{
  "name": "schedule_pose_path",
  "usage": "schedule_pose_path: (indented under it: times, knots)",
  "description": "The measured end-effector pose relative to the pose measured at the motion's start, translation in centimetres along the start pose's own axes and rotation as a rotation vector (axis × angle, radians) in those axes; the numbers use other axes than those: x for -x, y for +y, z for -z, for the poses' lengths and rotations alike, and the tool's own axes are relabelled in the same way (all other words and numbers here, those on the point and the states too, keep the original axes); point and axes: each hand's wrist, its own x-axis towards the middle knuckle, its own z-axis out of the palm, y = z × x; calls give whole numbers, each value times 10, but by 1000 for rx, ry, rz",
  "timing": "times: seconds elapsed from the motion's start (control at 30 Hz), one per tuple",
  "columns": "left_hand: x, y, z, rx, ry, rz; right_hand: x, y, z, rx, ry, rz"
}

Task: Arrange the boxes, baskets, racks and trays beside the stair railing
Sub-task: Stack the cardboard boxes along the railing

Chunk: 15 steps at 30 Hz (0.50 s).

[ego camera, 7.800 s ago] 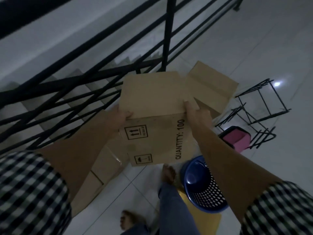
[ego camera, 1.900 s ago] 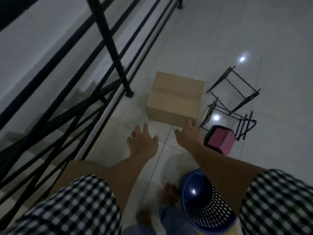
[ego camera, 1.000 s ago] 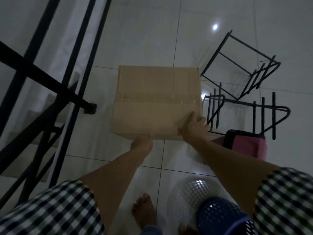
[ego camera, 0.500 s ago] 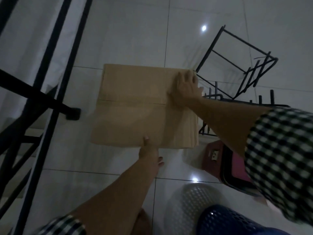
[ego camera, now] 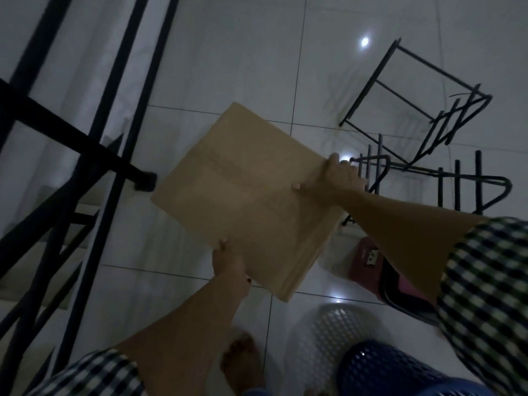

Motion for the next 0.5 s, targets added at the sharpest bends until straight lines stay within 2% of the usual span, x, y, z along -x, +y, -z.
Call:
schedule_pose_path:
  times: [0.07,0.17,0.33,0.5]
  knots:
    - [-11,-4,13,29,-92,-42,17,7,-5,-102,-52,-24]
    - [-21,1,33,-83,-74,-215,54,14,7,-188,-71,-13]
    - [91,56,71,-227,-194,-379,123,24,67,-224,-58,-9]
    - [220,81,122,-209,-299,-470,205,29,156,-229,-41,54]
